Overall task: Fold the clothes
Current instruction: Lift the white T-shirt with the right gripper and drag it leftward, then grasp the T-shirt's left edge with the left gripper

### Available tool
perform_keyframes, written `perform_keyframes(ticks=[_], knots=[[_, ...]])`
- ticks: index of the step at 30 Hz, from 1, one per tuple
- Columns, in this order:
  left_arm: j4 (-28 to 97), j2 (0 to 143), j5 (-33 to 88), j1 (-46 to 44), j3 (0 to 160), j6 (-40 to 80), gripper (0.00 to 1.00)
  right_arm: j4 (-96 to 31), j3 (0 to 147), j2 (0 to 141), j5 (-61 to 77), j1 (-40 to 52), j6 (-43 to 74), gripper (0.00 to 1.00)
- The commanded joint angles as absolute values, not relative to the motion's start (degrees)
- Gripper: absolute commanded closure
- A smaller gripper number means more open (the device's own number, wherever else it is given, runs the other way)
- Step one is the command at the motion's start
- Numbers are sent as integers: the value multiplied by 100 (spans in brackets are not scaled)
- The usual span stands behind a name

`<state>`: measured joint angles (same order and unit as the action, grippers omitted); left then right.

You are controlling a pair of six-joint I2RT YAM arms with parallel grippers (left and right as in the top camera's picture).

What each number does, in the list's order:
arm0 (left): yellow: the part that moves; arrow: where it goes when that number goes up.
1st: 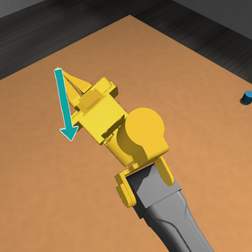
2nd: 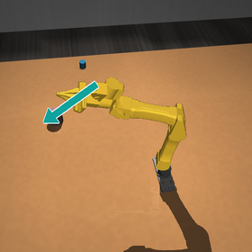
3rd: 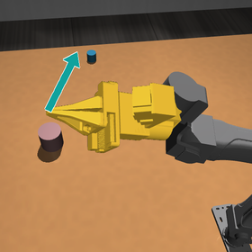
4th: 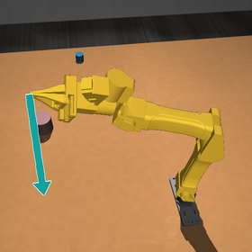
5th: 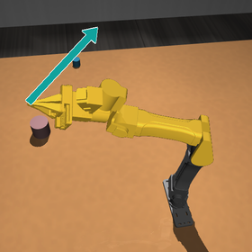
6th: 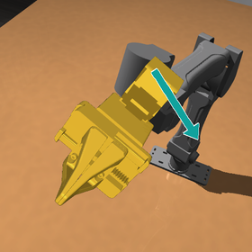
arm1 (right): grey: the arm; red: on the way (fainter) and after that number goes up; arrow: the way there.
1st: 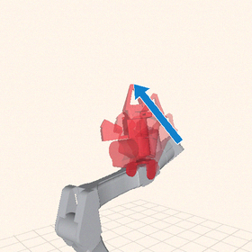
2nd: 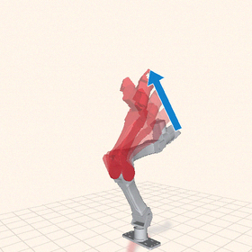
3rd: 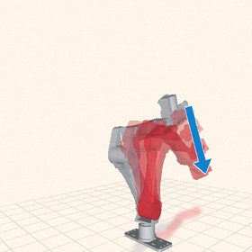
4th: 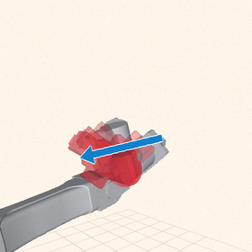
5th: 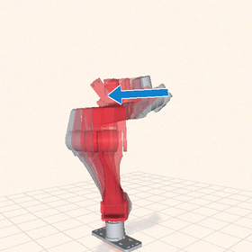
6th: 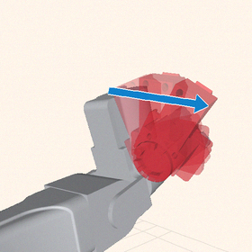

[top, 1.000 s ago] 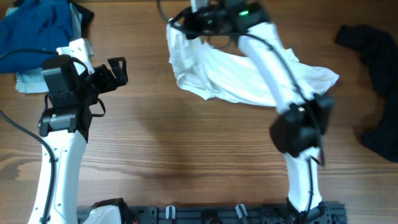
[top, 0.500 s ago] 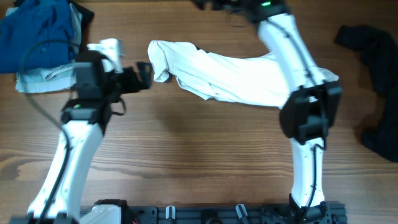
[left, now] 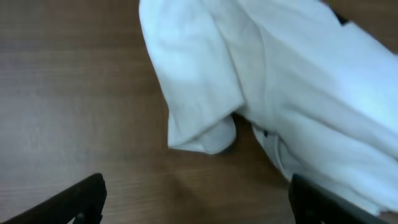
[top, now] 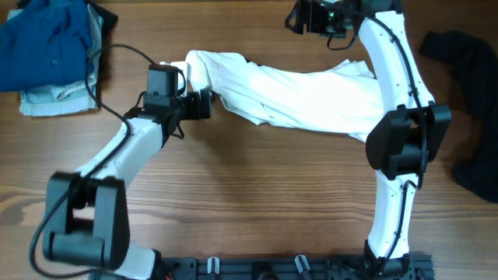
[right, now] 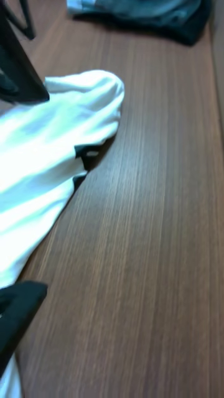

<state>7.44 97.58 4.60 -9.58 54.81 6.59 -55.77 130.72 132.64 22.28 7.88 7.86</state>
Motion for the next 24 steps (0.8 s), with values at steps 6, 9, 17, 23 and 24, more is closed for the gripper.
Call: perform_keyframes(ticks=[6,9,17,23,24], knots=[[-370,10895,180,-943,5553,336,16,-5647,13168,13072,1791,794,451,22],[-639,11052,161,-943,5553,340,21,-5655,13168,13072,1780,794,449,22],[-928,11205,202,-950,5553,344,60,-5701,13168,13072,1778,786,451,32],[-928,11179,296,-934,5553,342,96,-5981,13168,13061,1909,572,475,40],[-923,11096,211,-913,5553,342,96,-6086,13168,13058,1999,497,471,42]])
